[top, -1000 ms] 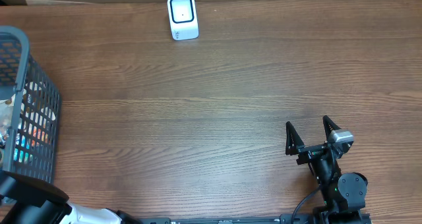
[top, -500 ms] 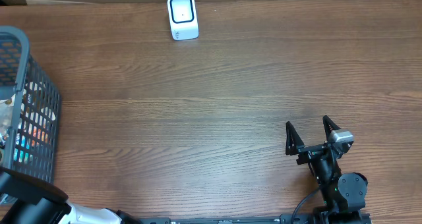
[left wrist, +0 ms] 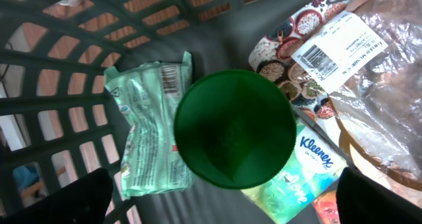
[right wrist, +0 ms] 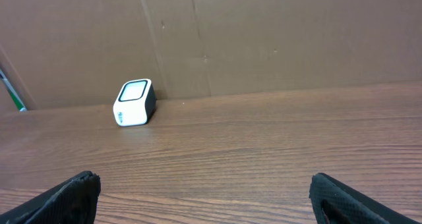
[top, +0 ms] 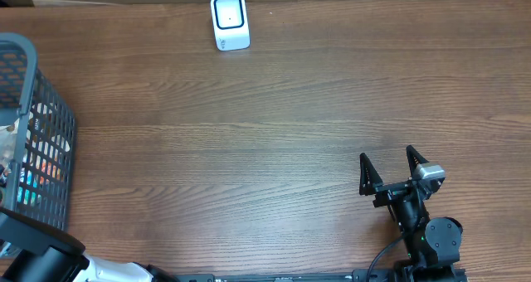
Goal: Scan the item barcode
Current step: 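Grasp the green-capped jar inside the basket with the left gripper, then lift the green jar out and carry it toward the white scanner, then lower the green jar onto the table before the scanner and release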
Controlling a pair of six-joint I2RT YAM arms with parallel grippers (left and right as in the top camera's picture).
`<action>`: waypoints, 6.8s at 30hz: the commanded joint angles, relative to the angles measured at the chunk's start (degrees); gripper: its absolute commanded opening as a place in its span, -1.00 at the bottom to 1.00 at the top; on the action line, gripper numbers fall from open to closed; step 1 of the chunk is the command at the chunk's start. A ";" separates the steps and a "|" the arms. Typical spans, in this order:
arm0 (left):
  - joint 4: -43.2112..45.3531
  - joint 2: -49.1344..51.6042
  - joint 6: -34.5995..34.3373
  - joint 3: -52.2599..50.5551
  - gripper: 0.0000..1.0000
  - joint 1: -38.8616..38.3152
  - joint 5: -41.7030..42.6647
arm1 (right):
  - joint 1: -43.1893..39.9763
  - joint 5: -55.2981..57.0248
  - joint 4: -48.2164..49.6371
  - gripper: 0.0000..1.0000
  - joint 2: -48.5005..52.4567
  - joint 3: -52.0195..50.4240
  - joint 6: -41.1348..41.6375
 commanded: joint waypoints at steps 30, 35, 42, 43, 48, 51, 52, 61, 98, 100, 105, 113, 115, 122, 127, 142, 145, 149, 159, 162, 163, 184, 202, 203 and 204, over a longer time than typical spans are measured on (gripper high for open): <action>18.88 0.68 3.41 -12.74 0.90 0.37 0.11 | -0.13 -0.11 0.26 1.00 -0.57 -0.59 0.17; 21.79 0.68 3.45 -14.73 0.89 0.37 0.11 | -0.13 -0.11 0.26 1.00 -0.57 -0.59 0.17; 22.60 0.68 5.81 -14.73 0.85 0.37 0.33 | -0.13 -0.11 0.26 1.00 -0.57 -0.59 0.17; 22.86 0.68 5.81 -14.73 0.84 0.37 0.31 | -0.13 -0.11 0.26 1.00 -0.57 -0.59 0.17; 23.19 0.68 5.79 -14.73 0.70 0.37 0.31 | -0.13 -0.11 0.26 1.00 -0.57 -0.59 0.17; 23.10 0.68 5.79 -14.75 0.55 0.37 0.31 | -0.13 -0.11 0.26 1.00 -0.57 -0.59 0.17; 22.99 0.68 5.75 -14.75 0.49 0.37 0.33 | -0.13 -0.11 0.26 1.00 -0.57 -0.59 0.17; 22.73 0.61 5.73 -14.60 -0.17 0.28 0.39 | -0.13 -0.11 0.26 1.00 -0.57 -0.59 0.17; 19.61 -38.10 -12.92 0.57 -0.82 -19.91 29.75 | -0.13 -0.11 0.26 1.00 -0.57 -0.59 0.17; 16.55 -39.32 -13.25 0.55 -0.83 -24.37 29.73 | -0.13 -0.11 0.26 1.00 -0.57 -0.59 0.17; 6.80 -38.99 -13.16 0.50 -0.82 -36.15 27.87 | -0.13 -0.11 0.26 1.00 -0.57 -0.59 0.17; -11.87 -32.22 -13.25 0.33 -0.91 -49.40 17.81 | -0.13 -0.11 0.26 1.00 -0.57 -0.59 0.17; -15.28 -29.75 -14.12 0.11 -0.92 -51.84 17.81 | -0.13 -0.11 0.26 1.00 -0.57 -0.59 0.17; -21.68 -19.34 -31.17 -0.70 -0.91 -56.85 17.81 | -0.13 -0.11 0.26 1.00 -0.57 -0.59 0.17; -22.93 -11.08 -45.51 -0.70 -0.92 -58.97 17.75 | -0.13 -0.11 0.26 1.00 -0.57 -0.59 0.17; -16.92 8.26 -62.66 -0.68 -0.92 -67.80 10.64 | -0.13 -0.11 0.26 1.00 -0.57 -0.59 0.17; -15.32 8.61 -62.66 -0.68 -0.92 -69.46 11.26 | -0.13 -0.11 0.26 1.00 -0.57 -0.59 0.17; -12.33 8.59 -62.66 -0.68 -0.91 -71.97 13.29 | -0.13 -0.11 0.26 1.00 -0.57 -0.59 0.17; -5.40 8.63 -62.73 -0.68 -0.91 -78.23 10.58 | -0.13 -0.11 0.26 1.00 -0.57 -0.59 0.17; -4.52 8.63 -64.00 -0.68 -0.91 -79.89 9.53 | -0.13 -0.11 0.26 1.00 -0.57 -0.59 0.17; -4.15 8.63 -64.35 -0.68 -0.92 -80.46 9.01 | -0.13 -0.11 0.26 1.00 -0.57 -0.59 0.17; -2.29 8.98 -64.81 -0.68 -0.90 -83.25 6.29 | -0.13 -0.11 0.26 1.00 -0.57 -0.59 0.17; -2.08 8.98 -64.57 -0.68 0.48 -83.41 6.34 | -0.13 -0.11 0.26 1.00 -0.57 -0.59 0.17; -2.10 8.98 -64.50 -0.68 0.54 -83.41 6.34 | -0.13 -0.11 0.26 1.00 -0.57 -0.59 0.17; -2.05 8.98 -64.22 -0.68 0.57 -83.41 6.34 | -0.13 -0.11 0.26 1.00 -0.57 -0.59 0.17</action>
